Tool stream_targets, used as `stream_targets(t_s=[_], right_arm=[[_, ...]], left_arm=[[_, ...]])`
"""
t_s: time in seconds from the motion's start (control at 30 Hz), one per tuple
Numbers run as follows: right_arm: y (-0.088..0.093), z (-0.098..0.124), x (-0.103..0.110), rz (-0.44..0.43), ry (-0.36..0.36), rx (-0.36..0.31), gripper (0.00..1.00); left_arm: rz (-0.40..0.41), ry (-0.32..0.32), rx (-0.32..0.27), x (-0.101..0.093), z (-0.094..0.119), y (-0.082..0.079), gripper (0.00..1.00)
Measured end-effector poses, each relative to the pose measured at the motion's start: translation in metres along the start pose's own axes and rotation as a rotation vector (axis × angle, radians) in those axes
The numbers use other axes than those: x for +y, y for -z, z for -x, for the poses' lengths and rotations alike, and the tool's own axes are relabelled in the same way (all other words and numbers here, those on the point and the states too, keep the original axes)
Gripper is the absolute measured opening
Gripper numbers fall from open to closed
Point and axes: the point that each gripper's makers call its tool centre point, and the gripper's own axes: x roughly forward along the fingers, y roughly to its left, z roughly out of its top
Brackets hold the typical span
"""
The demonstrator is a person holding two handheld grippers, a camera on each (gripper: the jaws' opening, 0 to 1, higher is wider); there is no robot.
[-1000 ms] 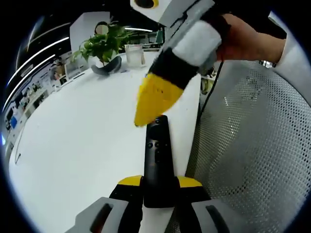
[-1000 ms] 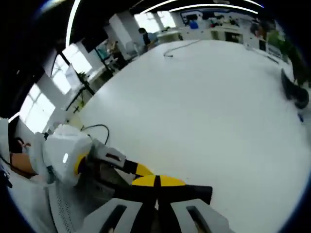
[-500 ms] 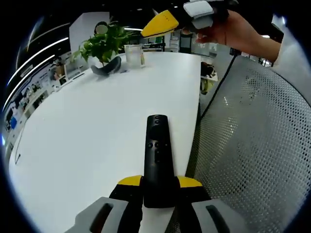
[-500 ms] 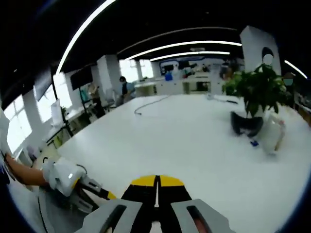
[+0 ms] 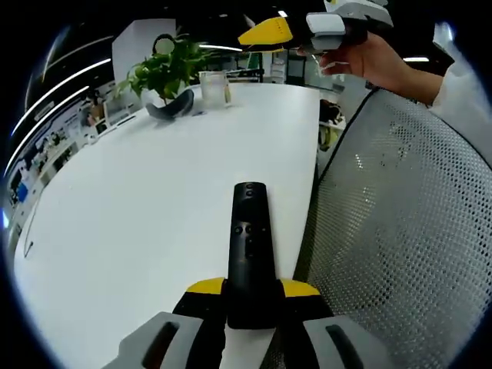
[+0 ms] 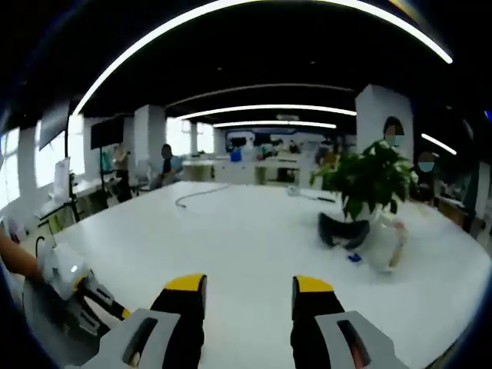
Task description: Press the specified remote control buttons in sequence, fully releasing each button before pressing the next.
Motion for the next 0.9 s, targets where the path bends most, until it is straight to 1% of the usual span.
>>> stream_targets(t_s=[0.07, 0.1, 0.17, 0.23, 0.27, 0.33, 0.37, 0.4, 0.43, 0.47, 0.57, 0.6, 0.7, 0.83, 0.9], right_arm=[[0.003, -0.002, -0.003, -0.028, -0.009, 0.012, 0.46], [0.005, -0.001, -0.002, -0.110, -0.023, 0.019, 0.50], [0.005, 0.003, -0.005, -0.173, -0.022, -0.003, 0.53], [0.009, 0.007, -0.007, -0.193, -0.006, 0.005, 0.58], [0.011, 0.010, -0.005, -0.214, 0.003, -0.007, 0.62], [0.014, 0.011, -0.003, -0.231, 0.014, -0.008, 0.75], [0.015, 0.011, -0.005, -0.225, 0.043, -0.023, 0.82], [0.015, 0.010, -0.008, -0.206, 0.064, -0.032, 0.92], [0.015, 0.008, -0.010, -0.193, 0.070, -0.030, 0.98], [0.016, 0.007, -0.013, -0.194, 0.084, -0.021, 0.98], [0.019, 0.007, -0.016, -0.220, 0.086, -0.025, 0.99], [0.021, 0.006, -0.017, -0.223, 0.087, -0.016, 0.99], [0.025, 0.004, -0.015, -0.214, 0.085, 0.012, 0.99], [0.030, 0.003, -0.014, -0.197, 0.091, 0.035, 0.99], [0.031, 0.003, -0.014, -0.193, 0.091, 0.041, 0.96]], left_arm=[[-0.001, 0.001, -0.001, 0.000, 0.000, 0.000, 0.24], [-0.002, 0.002, -0.001, 0.000, 0.000, 0.000, 0.24], [-0.006, 0.008, 0.001, 0.000, 0.000, 0.000, 0.24], [-0.012, 0.011, 0.003, 0.001, 0.000, 0.000, 0.24], [-0.013, 0.014, 0.002, 0.001, 0.000, 0.000, 0.24], [-0.021, 0.028, 0.004, 0.001, 0.001, 0.001, 0.24], [-0.024, 0.032, 0.008, 0.001, 0.002, 0.002, 0.24], [-0.019, 0.033, 0.008, 0.001, 0.001, 0.002, 0.24], [-0.027, 0.037, 0.008, 0.001, 0.001, 0.002, 0.24], [-0.029, 0.041, 0.017, 0.001, 0.001, 0.002, 0.24], [-0.049, 0.053, 0.029, 0.001, 0.002, 0.003, 0.23], [-0.056, 0.062, 0.029, 0.001, 0.002, 0.003, 0.23], [-0.059, 0.083, 0.030, 0.005, 0.002, 0.002, 0.23], [-0.078, 0.092, 0.050, 0.012, 0.002, 0.002, 0.22], [-0.083, 0.097, 0.050, 0.013, 0.003, 0.002, 0.22]])
